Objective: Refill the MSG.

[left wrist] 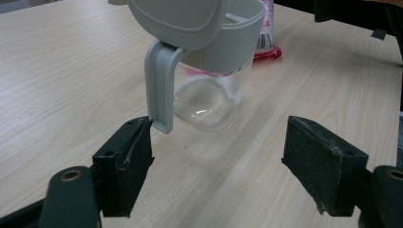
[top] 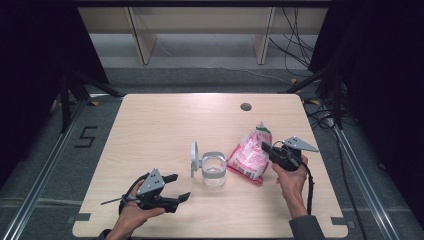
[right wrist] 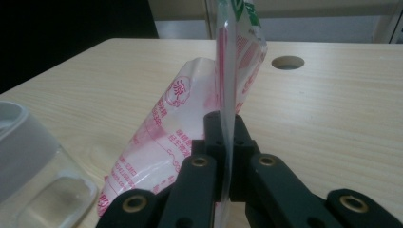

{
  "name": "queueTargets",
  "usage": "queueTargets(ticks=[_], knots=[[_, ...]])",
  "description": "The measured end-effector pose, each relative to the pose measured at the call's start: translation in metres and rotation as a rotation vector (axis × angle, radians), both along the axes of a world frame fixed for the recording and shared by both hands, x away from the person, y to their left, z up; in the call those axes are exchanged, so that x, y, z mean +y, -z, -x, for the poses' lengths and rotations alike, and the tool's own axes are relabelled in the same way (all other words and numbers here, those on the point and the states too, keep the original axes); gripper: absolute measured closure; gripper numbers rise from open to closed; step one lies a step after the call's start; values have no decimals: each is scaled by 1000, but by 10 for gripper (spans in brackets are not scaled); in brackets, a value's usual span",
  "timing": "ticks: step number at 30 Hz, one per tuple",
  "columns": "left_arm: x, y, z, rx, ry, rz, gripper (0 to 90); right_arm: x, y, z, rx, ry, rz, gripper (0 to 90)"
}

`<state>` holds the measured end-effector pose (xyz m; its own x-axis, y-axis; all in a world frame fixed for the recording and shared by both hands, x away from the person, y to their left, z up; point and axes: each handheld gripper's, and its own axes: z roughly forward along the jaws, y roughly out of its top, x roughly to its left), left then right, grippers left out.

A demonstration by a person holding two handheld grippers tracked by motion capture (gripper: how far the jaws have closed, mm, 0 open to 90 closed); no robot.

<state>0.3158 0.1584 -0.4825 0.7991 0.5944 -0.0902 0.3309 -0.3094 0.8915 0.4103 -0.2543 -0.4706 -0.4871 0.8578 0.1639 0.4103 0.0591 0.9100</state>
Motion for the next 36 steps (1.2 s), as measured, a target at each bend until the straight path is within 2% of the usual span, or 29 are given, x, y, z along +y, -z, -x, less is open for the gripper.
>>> queueTargets(ticks=[1,3,4,5,7,8,10,11,12,13,14,15,17,19,20,21,22,23,24,25,27,28,29,30,31,32,34,35,36], knots=[[0,0,0,-2,4,-12,241,2,-2,3,15,-4,-32,900],[-1,-1,1,-5,6,-7,242,4,-5,7,4,-7,-50,900],[-2,-1,1,-2,6,-7,242,3,-7,8,-19,-16,-24,900],[-5,0,3,-2,-5,7,244,4,-9,11,-19,-26,-44,900],[-10,2,5,-2,-8,15,252,5,-13,14,-51,-29,-38,900],[-14,3,6,-1,4,5,252,4,-16,16,-44,-27,-23,900],[-22,6,10,-9,24,-9,252,6,-19,22,-37,-22,-52,900],[-27,7,12,-12,17,5,252,7,-20,23,-61,-30,-58,900],[-31,7,14,-18,32,-13,253,6,-23,26,-49,-37,-54,900],[-34,8,16,-22,31,-15,253,6,-26,28,-61,-38,-31,900],[-41,8,19,-21,42,-12,254,7,-27,29,-72,-48,-40,900],[-44,9,19,-21,58,-13,255,7,-32,33,-80,-59,-19,900],[-51,9,21,-27,69,-17,255,9,-36,36,-91,-72,-37,900],[-60,11,22,-31,79,-17,257,13,-41,41,-94,-74,-27,900],[-67,13,24,-40,80,-29,257,13,-43,41,-115,-87,-15,900],[-72,15,25,-52,77,-41,256,13,-45,43,-104,-89,-1,900],[-79,16,28,-73,87,-72,256,13,-46,42,-108,-92,11,900],[-84,17,28,-81,100,-88,253,12,-46,42,-115,-99,14,900],[-89,17,29,-72,114,-74,250,11,-47,44,-95,-106,12,900],[-91,16,29,-80,127,-96,250,11,-47,45,-105,-118,-6,900],[-98,14,28,-86,135,-95,250,11,-51,48,-113,-125,9,900],[-101,14,28,-82,129,-84,251,13,-52,50,-106,-119,0,900],[-103,13,26,-87,128,-84,251,13,-53,49,-127,-125,10,900],[-105,13,24,-81,126,-78,251,15,-56,51,-113,-121,9,900],[-107,13,23,-85,112,-68,251,15,-58,50,-136,-130,23,900],[-108,13,22,-76,116,-67,251,16,-60,53,-109,-124,9,900],[-111,16,22,-64,105,-67,249,15,-62,52,-122,-118,28,900],[-113,19,22,-53,111,-73,248,17,-63,53,-96,-120,17,900],[-114,20,22,-55,109,-71,248,16,-65,53,-112,-134,43,900]])
